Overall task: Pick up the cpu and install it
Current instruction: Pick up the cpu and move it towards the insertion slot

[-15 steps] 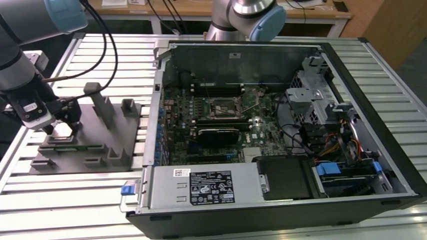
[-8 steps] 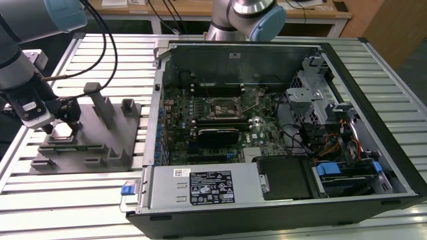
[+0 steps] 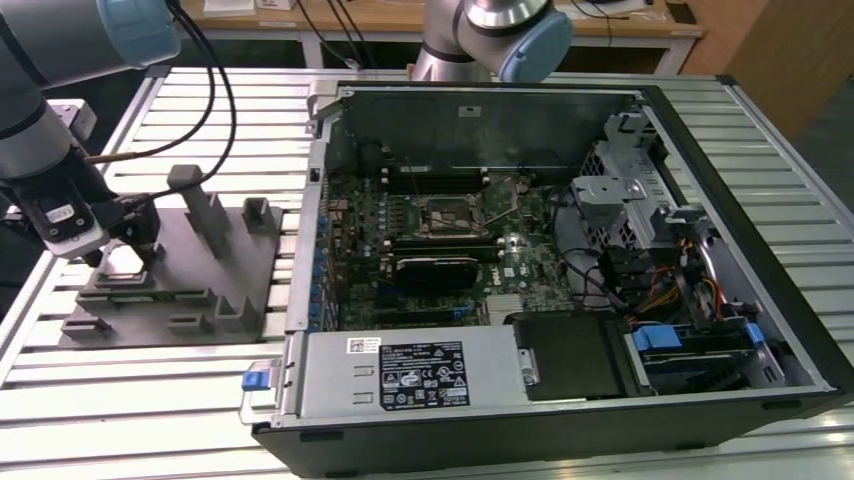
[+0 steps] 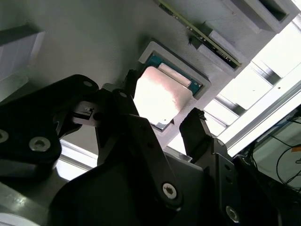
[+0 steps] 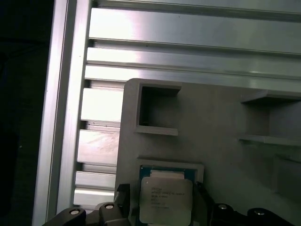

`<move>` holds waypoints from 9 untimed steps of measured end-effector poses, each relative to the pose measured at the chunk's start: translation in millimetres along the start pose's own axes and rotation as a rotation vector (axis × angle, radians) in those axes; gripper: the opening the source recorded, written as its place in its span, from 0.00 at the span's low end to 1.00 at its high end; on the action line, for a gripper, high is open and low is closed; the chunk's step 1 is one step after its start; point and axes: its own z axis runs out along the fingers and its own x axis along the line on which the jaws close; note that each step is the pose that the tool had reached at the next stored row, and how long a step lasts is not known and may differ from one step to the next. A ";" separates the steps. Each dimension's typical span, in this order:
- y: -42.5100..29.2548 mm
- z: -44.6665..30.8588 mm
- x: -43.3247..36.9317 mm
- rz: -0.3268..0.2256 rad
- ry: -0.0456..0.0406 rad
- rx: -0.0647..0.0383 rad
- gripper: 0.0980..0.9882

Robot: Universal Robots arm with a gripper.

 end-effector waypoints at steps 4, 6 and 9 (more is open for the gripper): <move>-0.1 0.4 -1.2 0.000 0.0000 0.000 0.62; -0.1 0.7 -1.7 0.000 -0.0001 0.000 0.62; -0.3 3.5 -1.7 0.000 0.0004 0.000 0.62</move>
